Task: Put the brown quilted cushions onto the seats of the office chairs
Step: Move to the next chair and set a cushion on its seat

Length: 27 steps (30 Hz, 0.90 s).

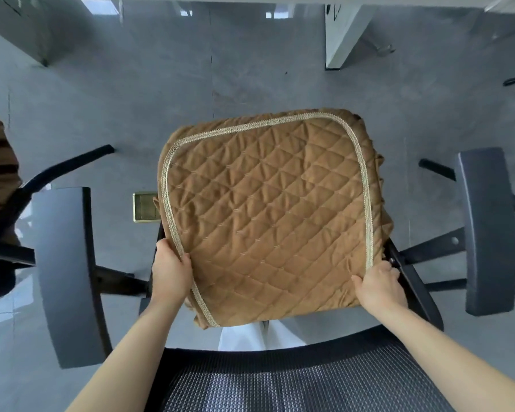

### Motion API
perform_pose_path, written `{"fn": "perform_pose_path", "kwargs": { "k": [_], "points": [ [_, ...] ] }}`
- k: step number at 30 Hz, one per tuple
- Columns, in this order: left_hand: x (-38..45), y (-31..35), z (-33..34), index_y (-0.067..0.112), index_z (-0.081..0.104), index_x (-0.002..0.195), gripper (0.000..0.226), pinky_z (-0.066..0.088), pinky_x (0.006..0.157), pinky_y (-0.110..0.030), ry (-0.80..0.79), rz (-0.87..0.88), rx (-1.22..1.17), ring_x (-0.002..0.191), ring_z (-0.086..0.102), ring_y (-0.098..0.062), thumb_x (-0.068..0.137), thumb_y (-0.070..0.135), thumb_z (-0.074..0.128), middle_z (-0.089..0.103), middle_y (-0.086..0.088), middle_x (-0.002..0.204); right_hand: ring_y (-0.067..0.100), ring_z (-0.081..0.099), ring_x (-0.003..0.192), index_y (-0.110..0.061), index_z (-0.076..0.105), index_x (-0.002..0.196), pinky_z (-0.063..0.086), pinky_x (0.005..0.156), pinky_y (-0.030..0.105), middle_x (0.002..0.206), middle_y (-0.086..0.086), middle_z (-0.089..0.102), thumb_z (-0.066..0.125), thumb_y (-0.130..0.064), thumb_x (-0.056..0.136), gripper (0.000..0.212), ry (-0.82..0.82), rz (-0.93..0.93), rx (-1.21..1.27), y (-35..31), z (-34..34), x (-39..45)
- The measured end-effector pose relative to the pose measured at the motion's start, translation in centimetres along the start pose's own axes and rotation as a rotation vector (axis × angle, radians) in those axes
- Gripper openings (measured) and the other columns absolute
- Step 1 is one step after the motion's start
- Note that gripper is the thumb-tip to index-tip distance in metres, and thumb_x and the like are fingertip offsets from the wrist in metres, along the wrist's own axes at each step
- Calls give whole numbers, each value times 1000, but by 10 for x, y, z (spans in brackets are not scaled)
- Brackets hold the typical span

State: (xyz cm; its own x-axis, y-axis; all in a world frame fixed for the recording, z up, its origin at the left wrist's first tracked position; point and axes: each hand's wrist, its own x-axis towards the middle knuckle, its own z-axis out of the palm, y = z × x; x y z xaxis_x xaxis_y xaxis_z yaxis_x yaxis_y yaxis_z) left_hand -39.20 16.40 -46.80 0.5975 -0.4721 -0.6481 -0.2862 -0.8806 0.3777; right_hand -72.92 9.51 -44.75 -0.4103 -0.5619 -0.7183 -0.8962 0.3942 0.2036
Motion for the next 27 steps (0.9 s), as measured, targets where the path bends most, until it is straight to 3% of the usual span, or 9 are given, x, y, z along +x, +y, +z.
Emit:
{"fn": "perform_pose_path", "kwargs": {
  "k": [3,6,9,13,18,21,27],
  "points": [
    [-1,-5,1,-1,46,127,36,41,90,-42,30,14,84,112,51,-38,93,8,54,52,-19,122,35,61,100,7,41,123,43,67,32,117,22,58,55,-26,95,46,-84,-10,-15,1,0,6],
    [4,-11,2,-4,45,131,46,39,97,-49,-22,20,235,115,46,-44,86,3,55,52,-27,123,32,61,100,5,48,123,43,67,30,116,19,60,51,-17,94,36,-129,-67,-129,-9,-14,13],
    [16,3,-2,-4,38,136,60,36,104,-51,-61,-23,204,122,41,-47,80,3,56,47,-28,128,36,60,103,3,52,120,45,73,31,119,22,58,48,-17,93,33,-66,-133,-74,-35,-44,22],
    [41,37,-13,5,25,149,73,34,109,-47,-36,3,44,133,40,-40,85,14,61,43,-19,144,42,46,124,8,32,138,41,101,41,137,28,44,48,-33,93,62,21,-142,136,-79,-85,53],
    [67,62,-16,8,41,134,56,44,97,-40,17,-93,-224,115,55,-31,89,28,66,56,-10,126,42,42,127,-3,25,142,37,107,49,143,21,36,58,-48,86,79,97,-80,500,-112,-105,96],
    [58,57,-13,12,39,123,44,45,93,-41,26,-90,-211,108,56,-32,91,27,64,55,-8,116,44,36,131,-3,21,143,33,107,50,146,22,29,63,-54,82,90,103,-59,436,-116,-112,99],
    [38,34,-5,15,36,126,45,45,97,-48,-20,-108,-147,116,54,-39,92,30,62,56,-14,127,44,34,131,0,13,144,31,107,49,145,25,28,65,-51,84,94,67,-80,380,-92,-99,93]
  ]
}}
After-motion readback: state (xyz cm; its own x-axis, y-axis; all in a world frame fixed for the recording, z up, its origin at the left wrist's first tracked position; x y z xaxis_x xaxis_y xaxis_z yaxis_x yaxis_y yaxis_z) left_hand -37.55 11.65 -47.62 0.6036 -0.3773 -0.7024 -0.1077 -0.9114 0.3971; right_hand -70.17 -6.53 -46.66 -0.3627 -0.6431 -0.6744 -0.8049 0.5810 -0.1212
